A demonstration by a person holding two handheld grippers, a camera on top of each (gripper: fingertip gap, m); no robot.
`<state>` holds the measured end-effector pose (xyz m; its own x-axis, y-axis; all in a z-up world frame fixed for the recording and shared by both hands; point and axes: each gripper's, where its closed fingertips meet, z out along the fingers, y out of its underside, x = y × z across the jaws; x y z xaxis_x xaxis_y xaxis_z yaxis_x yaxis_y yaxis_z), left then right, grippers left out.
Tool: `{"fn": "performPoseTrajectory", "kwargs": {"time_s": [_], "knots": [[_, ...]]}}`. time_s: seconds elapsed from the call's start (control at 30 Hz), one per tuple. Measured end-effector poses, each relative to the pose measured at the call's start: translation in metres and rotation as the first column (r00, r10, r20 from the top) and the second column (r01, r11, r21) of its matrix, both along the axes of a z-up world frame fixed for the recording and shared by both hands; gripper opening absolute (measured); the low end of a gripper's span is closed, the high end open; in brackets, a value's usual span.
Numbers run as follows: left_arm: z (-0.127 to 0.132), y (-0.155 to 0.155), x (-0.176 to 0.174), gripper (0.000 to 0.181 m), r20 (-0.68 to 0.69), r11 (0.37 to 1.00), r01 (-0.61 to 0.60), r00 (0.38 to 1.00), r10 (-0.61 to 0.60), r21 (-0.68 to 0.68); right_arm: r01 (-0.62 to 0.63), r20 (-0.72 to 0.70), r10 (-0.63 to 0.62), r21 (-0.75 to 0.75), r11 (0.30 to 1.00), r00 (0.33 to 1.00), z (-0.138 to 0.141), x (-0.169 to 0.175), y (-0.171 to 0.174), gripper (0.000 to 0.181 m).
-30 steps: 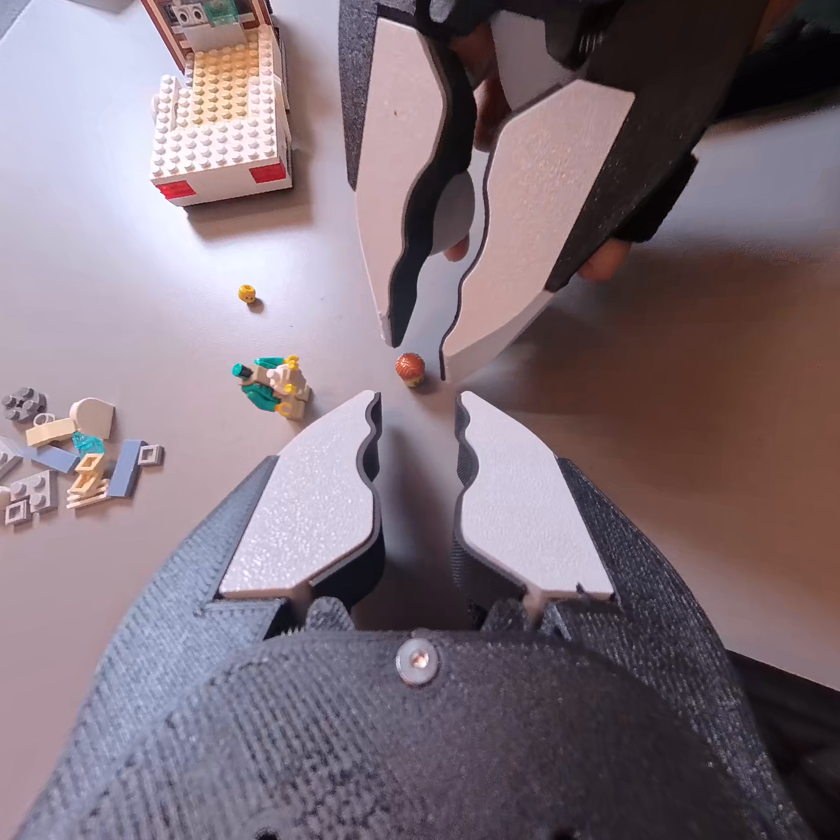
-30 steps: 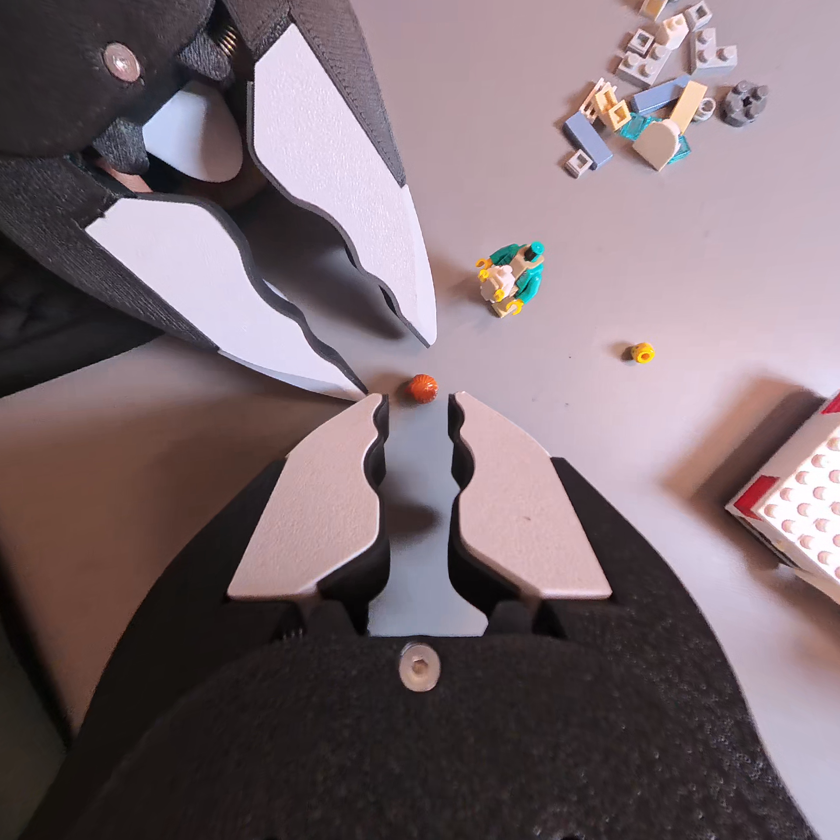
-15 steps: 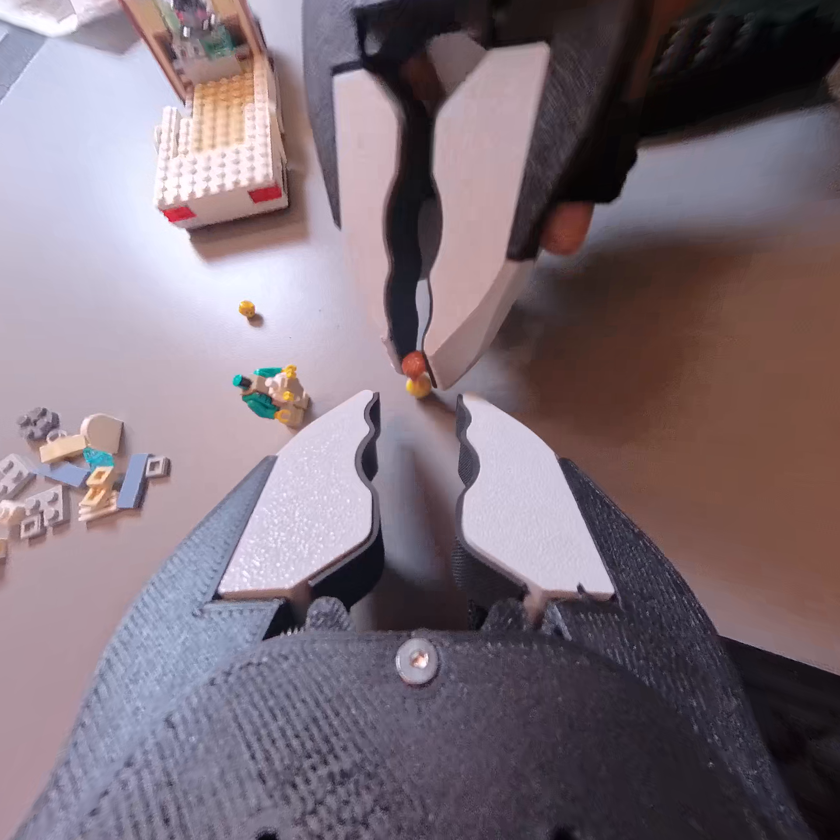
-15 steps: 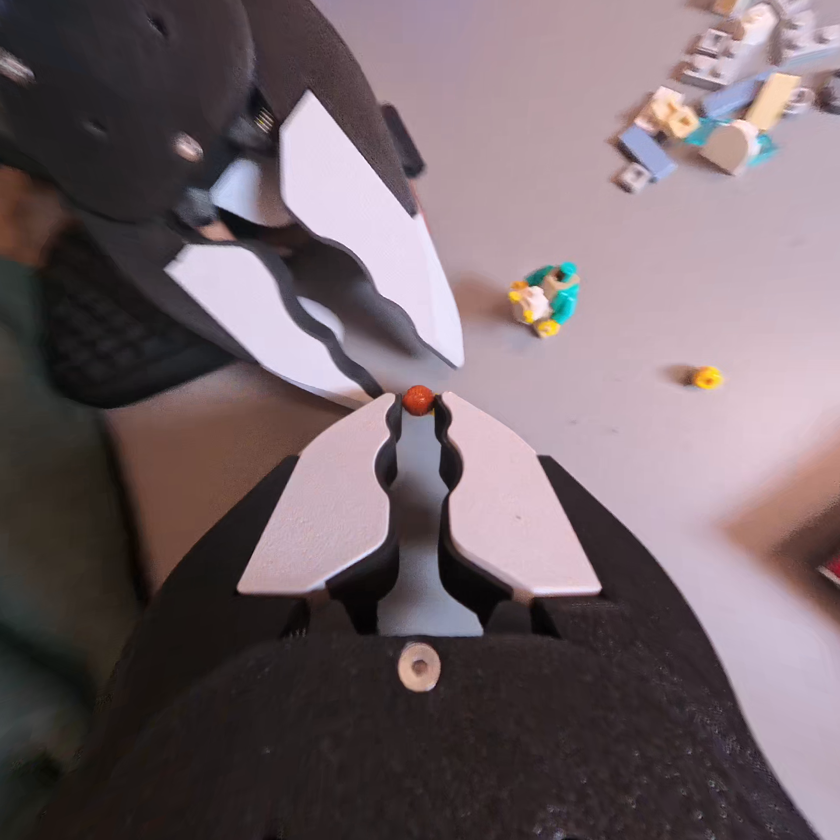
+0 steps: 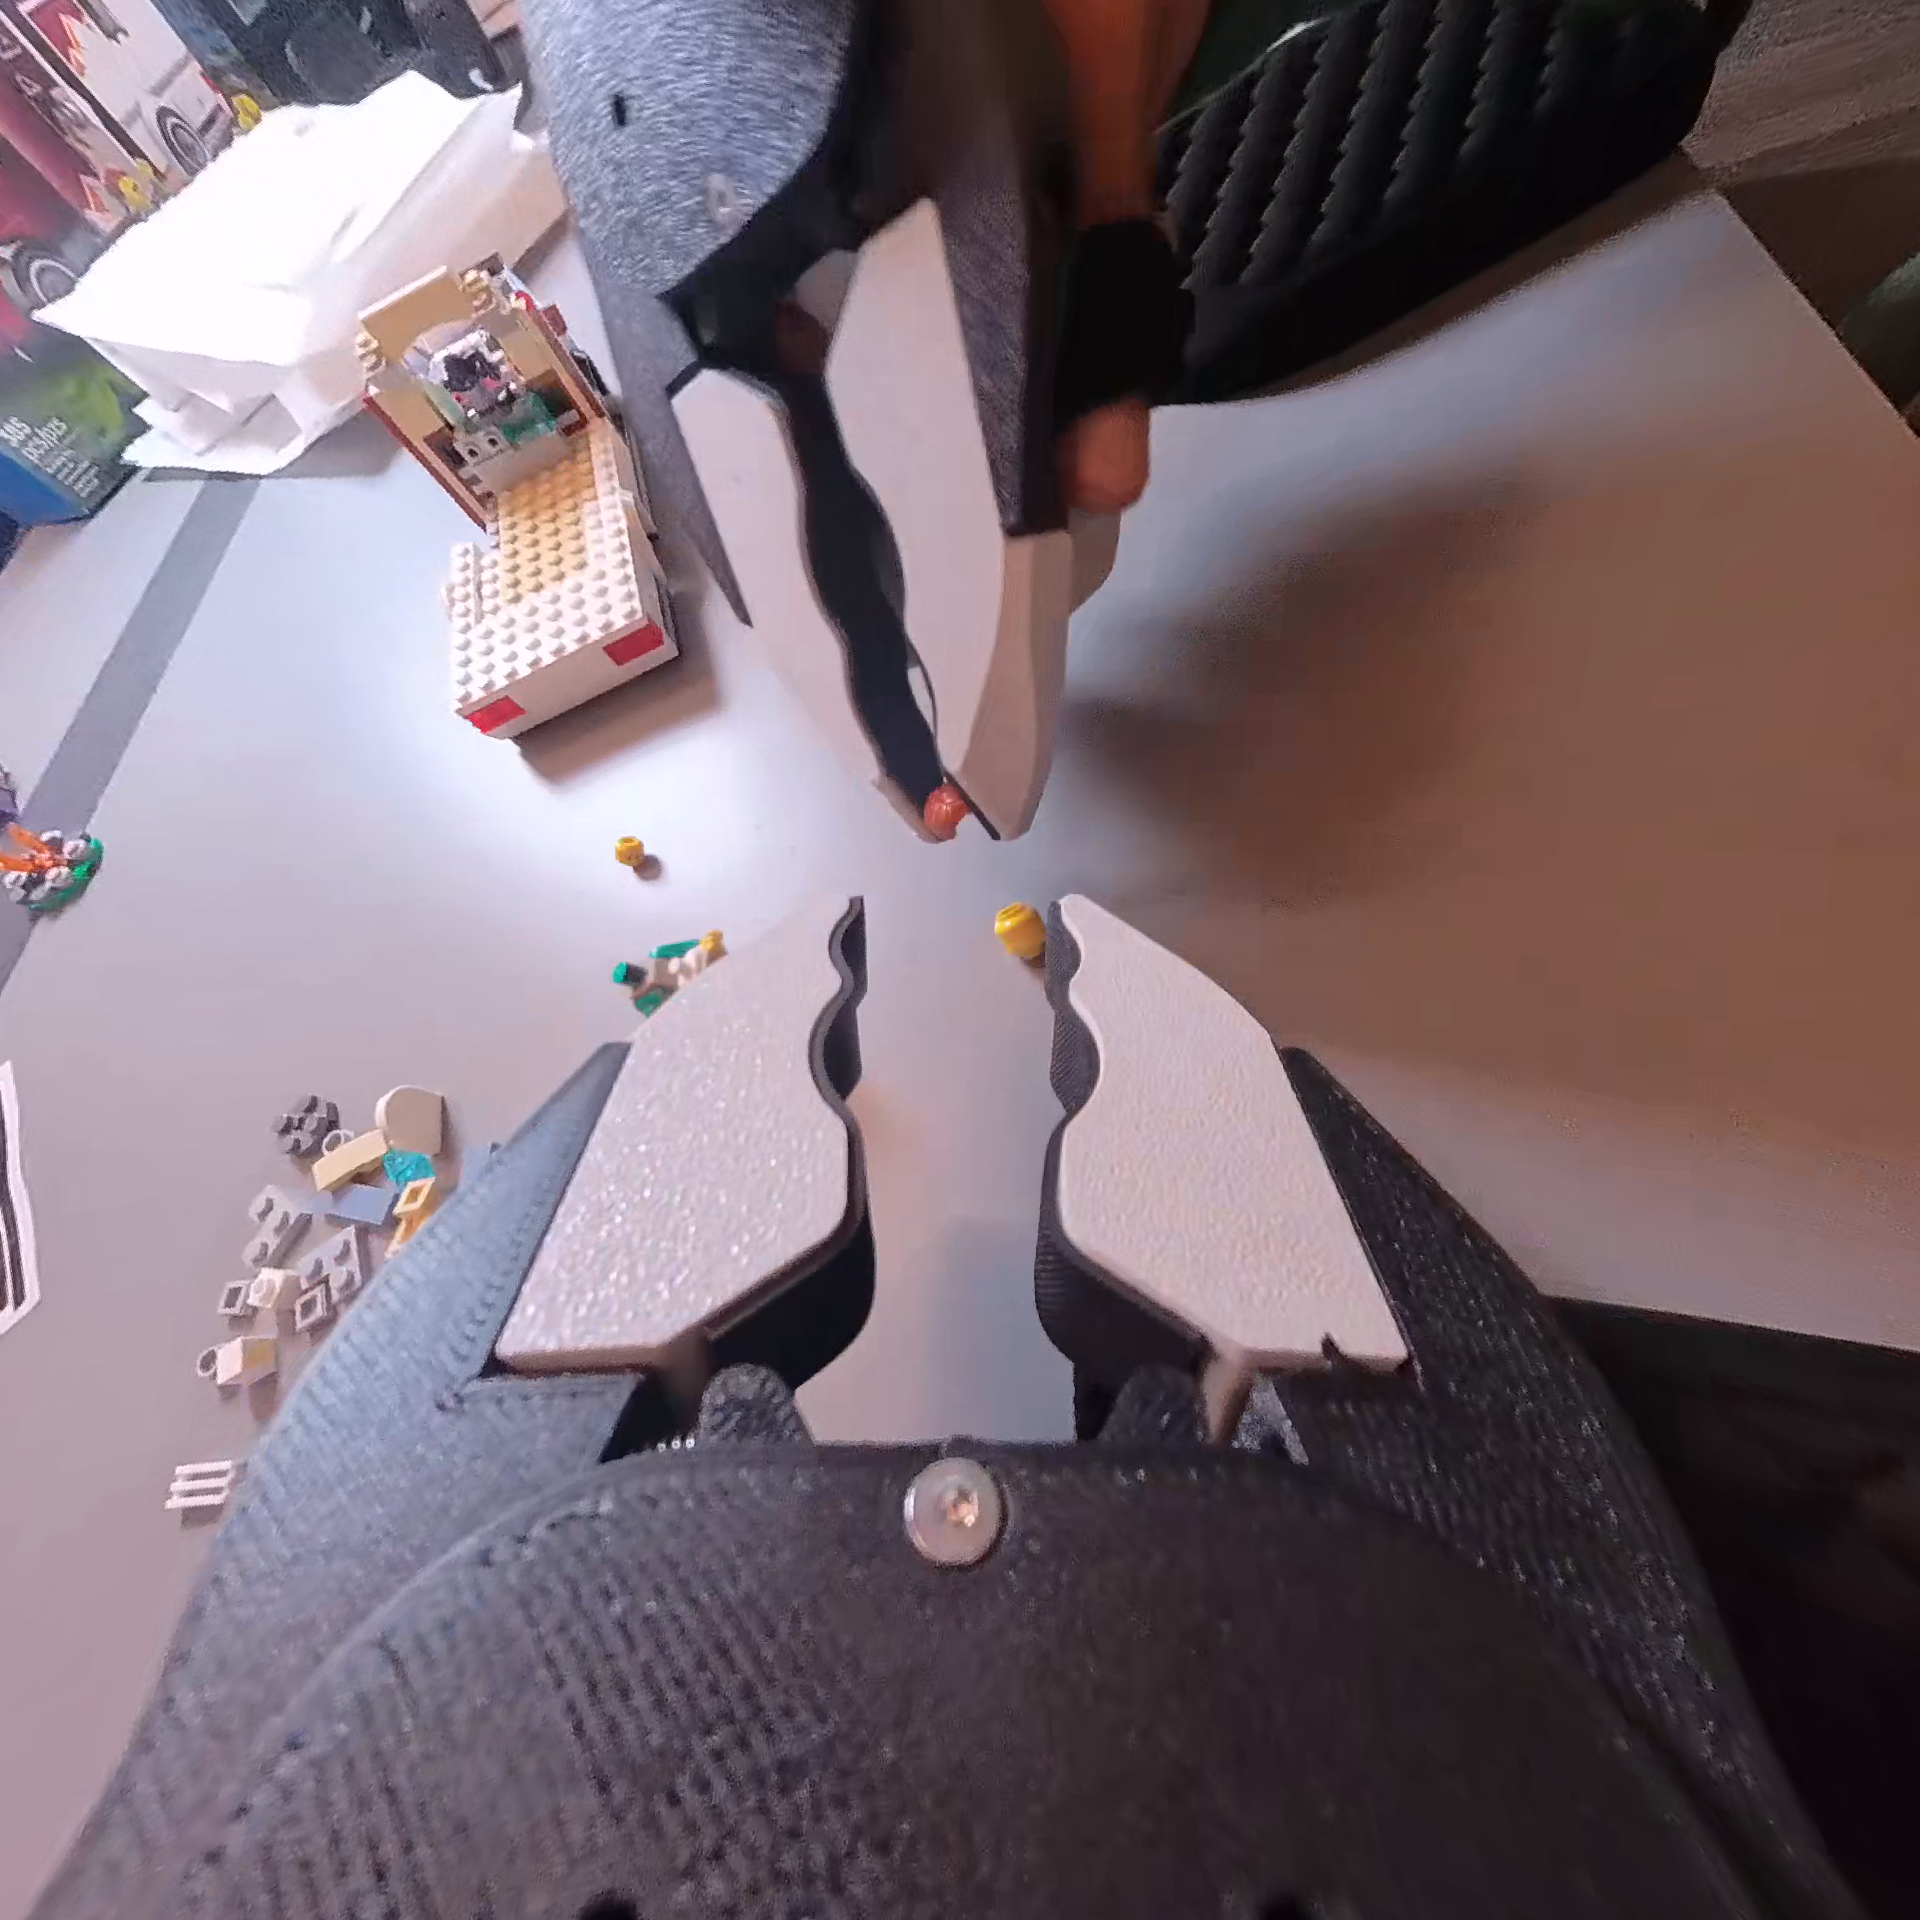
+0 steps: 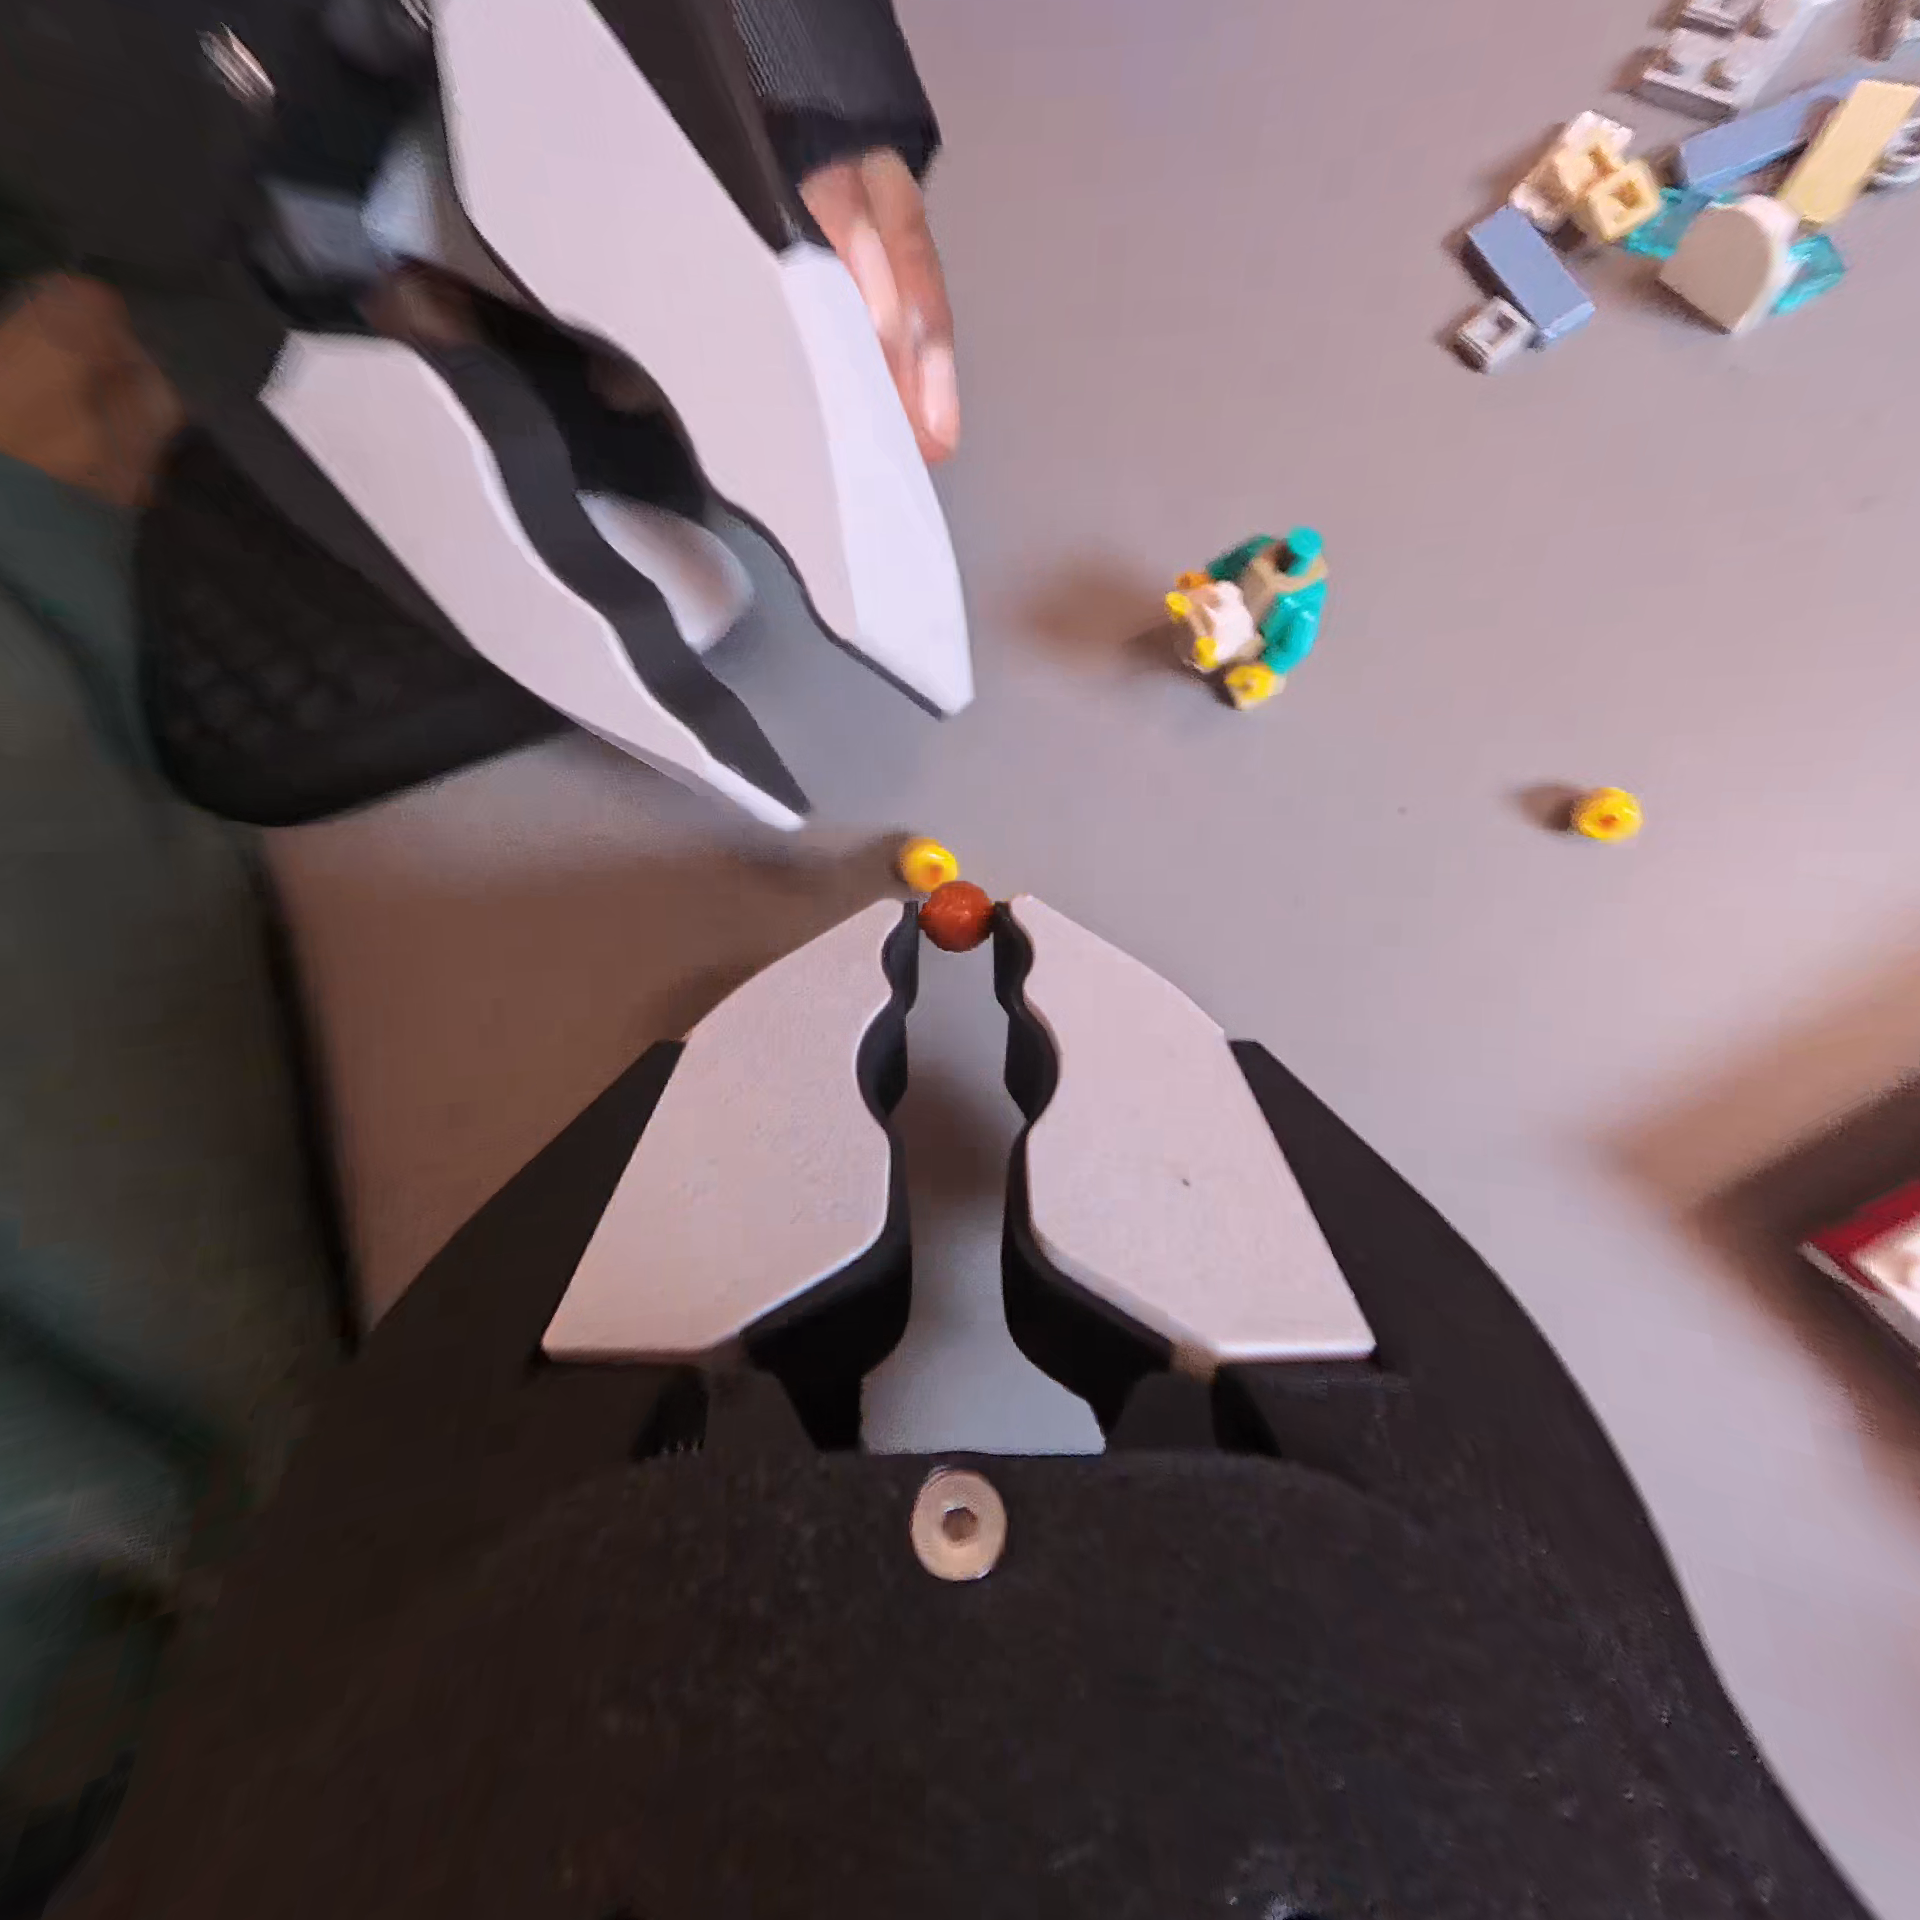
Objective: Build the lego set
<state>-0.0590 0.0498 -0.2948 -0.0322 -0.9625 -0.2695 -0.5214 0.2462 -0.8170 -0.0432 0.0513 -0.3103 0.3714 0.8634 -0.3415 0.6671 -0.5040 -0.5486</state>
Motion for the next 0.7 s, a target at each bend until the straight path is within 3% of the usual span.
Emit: {"fn": "performPoseTrajectory", "kwargs": {"time_s": [0.07,0.17,0.33,0.7], "knots": [[-0.004,0.001,-0.002,0.032,-0.015,1.0,0.003,1.0,-0.004,-0.015,-0.007,0.122,-0.008,0.123,0.992,0.992,-0.012,0.01,0.007,0.013],[-0.011,0.0,-0.002,0.031,-0.037,1.0,0.008,0.999,-0.009,-0.023,-0.04,0.192,0.006,0.175,0.984,0.981,-0.018,0.014,0.005,0.013],[-0.023,-0.004,-0.001,0.03,-0.099,0.999,0.036,0.994,-0.038,-0.015,-0.027,0.146,0.005,0.152,0.988,0.989,-0.017,0.011,0.002,0.013],[-0.034,-0.009,0.001,0.02,-0.2,0.986,0.079,0.974,-0.108,-0.149,0.006,0.066,-0.017,0.159,0.987,0.998,-0.018,0.016,0.001,0.013]]}}
